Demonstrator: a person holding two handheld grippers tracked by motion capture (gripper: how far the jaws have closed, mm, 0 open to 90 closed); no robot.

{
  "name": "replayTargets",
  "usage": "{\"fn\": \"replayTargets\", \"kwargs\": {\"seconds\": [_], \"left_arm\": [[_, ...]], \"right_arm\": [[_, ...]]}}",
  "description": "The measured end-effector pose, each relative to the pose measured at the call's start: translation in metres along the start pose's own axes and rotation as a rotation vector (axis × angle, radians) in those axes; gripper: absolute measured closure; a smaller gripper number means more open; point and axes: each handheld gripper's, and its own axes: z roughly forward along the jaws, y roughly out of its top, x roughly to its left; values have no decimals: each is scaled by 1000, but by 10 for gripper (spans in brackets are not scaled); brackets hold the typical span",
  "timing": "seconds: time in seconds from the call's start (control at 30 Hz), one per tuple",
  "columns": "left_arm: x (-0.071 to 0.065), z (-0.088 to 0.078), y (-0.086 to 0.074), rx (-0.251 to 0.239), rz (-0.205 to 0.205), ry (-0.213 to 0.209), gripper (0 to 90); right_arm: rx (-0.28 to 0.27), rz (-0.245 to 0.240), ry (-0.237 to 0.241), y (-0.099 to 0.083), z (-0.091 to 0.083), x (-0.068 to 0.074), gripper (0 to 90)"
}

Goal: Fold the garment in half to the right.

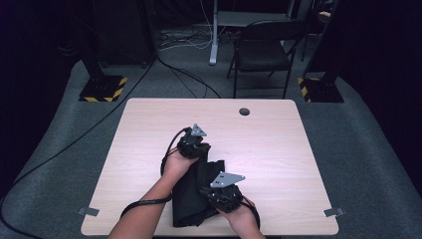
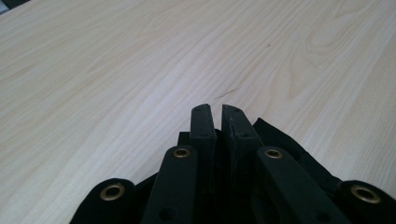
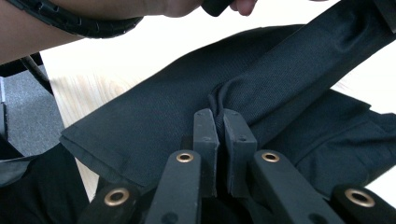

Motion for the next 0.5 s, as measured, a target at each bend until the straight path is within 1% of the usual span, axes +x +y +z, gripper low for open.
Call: {"fn": "replayTargets", "kwargs": {"seconds": [0.37,0.5], "left_arm": [[-5,12,0,19,12,-18,813],[-7,17,0,39,19,-32,791]], "right_arm": [[14,11,-23,-9,-1,-1,851],[22,20,-30,-13,-1,-1,849]]}}
